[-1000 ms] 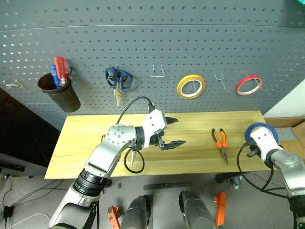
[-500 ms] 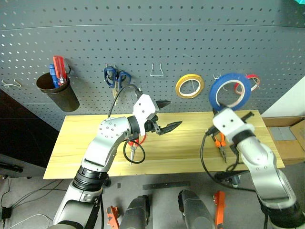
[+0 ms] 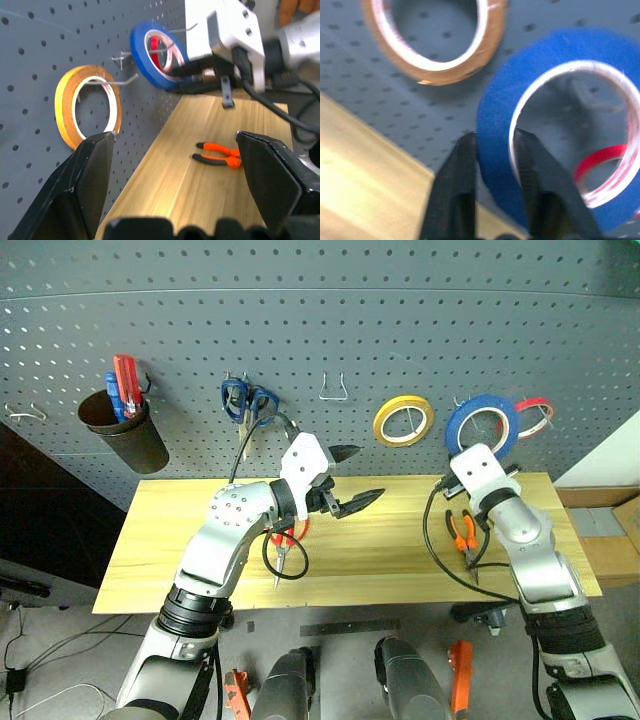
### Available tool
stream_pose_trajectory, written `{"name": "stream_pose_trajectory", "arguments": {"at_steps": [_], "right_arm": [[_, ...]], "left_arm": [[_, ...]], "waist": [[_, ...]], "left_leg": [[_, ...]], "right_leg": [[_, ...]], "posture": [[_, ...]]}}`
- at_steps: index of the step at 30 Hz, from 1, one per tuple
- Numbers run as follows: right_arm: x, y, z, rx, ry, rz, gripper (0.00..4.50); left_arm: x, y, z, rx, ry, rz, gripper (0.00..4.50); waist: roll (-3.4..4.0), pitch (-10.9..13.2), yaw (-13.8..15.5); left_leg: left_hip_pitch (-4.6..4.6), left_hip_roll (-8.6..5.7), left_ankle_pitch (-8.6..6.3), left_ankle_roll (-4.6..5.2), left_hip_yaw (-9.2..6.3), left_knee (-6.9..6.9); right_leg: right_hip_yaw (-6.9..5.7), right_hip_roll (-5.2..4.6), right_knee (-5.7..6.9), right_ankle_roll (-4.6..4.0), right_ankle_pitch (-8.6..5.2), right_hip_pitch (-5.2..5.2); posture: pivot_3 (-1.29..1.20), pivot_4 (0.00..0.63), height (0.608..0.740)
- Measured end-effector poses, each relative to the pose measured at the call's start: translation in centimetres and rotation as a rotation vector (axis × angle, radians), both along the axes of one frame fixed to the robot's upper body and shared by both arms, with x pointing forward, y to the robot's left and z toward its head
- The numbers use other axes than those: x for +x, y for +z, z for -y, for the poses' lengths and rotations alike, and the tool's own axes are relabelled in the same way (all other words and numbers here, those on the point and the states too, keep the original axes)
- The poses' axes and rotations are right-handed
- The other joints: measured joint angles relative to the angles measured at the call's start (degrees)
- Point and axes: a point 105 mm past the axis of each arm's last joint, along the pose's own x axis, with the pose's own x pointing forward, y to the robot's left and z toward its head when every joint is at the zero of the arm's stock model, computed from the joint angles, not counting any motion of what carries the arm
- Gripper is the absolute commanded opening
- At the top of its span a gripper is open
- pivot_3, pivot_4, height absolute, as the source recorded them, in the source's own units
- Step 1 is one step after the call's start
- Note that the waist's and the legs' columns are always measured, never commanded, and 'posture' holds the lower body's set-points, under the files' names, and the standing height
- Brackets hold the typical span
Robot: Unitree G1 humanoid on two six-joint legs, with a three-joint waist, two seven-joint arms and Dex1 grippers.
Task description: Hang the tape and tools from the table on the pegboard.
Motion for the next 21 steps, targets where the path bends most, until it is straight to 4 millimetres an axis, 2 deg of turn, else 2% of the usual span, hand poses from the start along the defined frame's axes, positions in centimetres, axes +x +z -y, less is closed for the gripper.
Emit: {"name": "stream_pose_trajectory", "arguments": {"at_steps": [3,7,11,15,18,21], "right_arm": [[-2.2,-2.1,-0.6,0.022,0.017,-0.064,3.11],[-4.3,-2.8,-1.1,0.056,0.014,-0.103,4.48],[-4.5,-4.7,-0.6,0.195,-0.101,-0.229,4.48],[-2.9,-6.6,0.6,0.376,-0.260,-0.385,4.48],[-1.2,-7.1,2.8,0.451,-0.376,-0.448,4.48],[-0.5,-8.2,4.5,0.497,-0.450,-0.514,4.48]], "left_arm": [[-0.1,0.3,0.0,-0.041,-0.014,-0.020,4.14],[0.3,0.2,-0.7,-0.063,-0.004,-0.042,4.14],[1.3,-0.9,-2.0,-0.022,0.018,-0.084,4.14],[1.9,-1.1,-3.0,0.033,0.015,-0.081,4.14],[1.9,-1.3,-3.2,0.061,0.003,-0.078,4.14],[1.8,-1.5,-3.2,0.071,-0.002,-0.082,4.14]], "waist": [[0.00,0.00,0.19],[0.01,0.00,0.06],[0.01,0.00,-0.08],[0.02,0.00,-0.20],[0.02,0.00,-0.12],[0.02,0.00,0.03]], "left_leg": [[-0.01,-0.02,0.00,0.00,0.01,0.04],[0.04,0.02,0.00,-0.01,0.00,0.05],[0.15,0.11,0.07,-0.09,0.00,0.06],[0.19,0.09,0.20,-0.08,0.02,0.08],[0.18,0.06,0.20,-0.07,0.02,0.06],[0.17,0.08,0.19,-0.08,-0.02,-0.02]], "right_leg": [[0.03,-0.01,0.01,0.00,0.00,0.00],[0.01,0.02,0.08,-0.01,0.01,0.00],[0.01,0.12,0.15,-0.14,0.09,0.02],[0.03,0.12,0.16,-0.20,0.23,0.04],[0.03,0.11,0.14,-0.20,0.26,0.04],[-0.02,0.11,0.17,-0.21,0.28,0.02]], "posture": [[-0.18,0.259,0.740],[-0.19,0.256,0.740],[-0.19,0.253,0.740],[-0.18,0.249,0.740],[-0.18,0.245,0.740],[-0.16,0.240,0.740]]}}
